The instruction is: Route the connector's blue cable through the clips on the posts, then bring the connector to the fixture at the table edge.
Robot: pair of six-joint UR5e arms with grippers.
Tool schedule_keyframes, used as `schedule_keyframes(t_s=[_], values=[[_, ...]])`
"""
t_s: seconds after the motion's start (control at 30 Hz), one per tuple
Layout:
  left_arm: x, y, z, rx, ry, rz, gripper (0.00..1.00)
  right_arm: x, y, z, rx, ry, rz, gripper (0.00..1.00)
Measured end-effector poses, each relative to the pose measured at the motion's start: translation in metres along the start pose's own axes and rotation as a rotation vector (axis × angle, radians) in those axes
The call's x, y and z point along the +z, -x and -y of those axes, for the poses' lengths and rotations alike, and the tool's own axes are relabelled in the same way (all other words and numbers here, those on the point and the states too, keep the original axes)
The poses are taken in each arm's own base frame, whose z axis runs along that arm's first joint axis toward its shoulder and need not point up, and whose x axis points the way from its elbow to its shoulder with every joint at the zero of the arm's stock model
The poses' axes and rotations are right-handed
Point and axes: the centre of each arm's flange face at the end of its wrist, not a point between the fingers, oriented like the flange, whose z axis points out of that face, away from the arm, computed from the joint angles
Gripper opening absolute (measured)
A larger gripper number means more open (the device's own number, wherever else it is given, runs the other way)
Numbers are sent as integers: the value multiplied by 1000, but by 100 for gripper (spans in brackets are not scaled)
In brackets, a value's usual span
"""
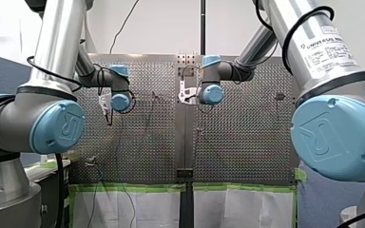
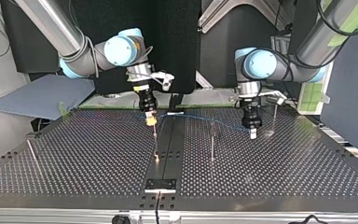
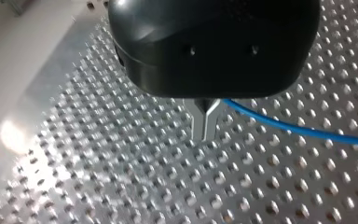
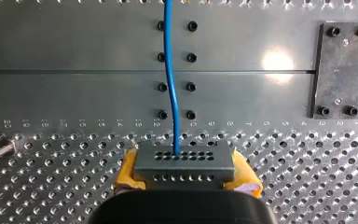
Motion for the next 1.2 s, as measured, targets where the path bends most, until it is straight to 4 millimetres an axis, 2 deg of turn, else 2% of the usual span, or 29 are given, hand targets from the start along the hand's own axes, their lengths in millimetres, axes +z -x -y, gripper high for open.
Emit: schedule_keyframes(t_s=[0.3, 0.5, 0.7, 1.2], values=[[26, -10, -29, 19, 42, -14, 0, 5, -4, -7, 3, 13, -11, 0], [47, 0, -51, 13, 56, 13, 0, 11, -9, -11, 5, 20, -24, 0], [59, 7, -69, 16, 50, 25, 0, 14, -10, -18, 6, 35, -29, 0], [59, 7, -47, -8, -73, 15, 0, 26, -6, -50, 4, 90, -28, 0]])
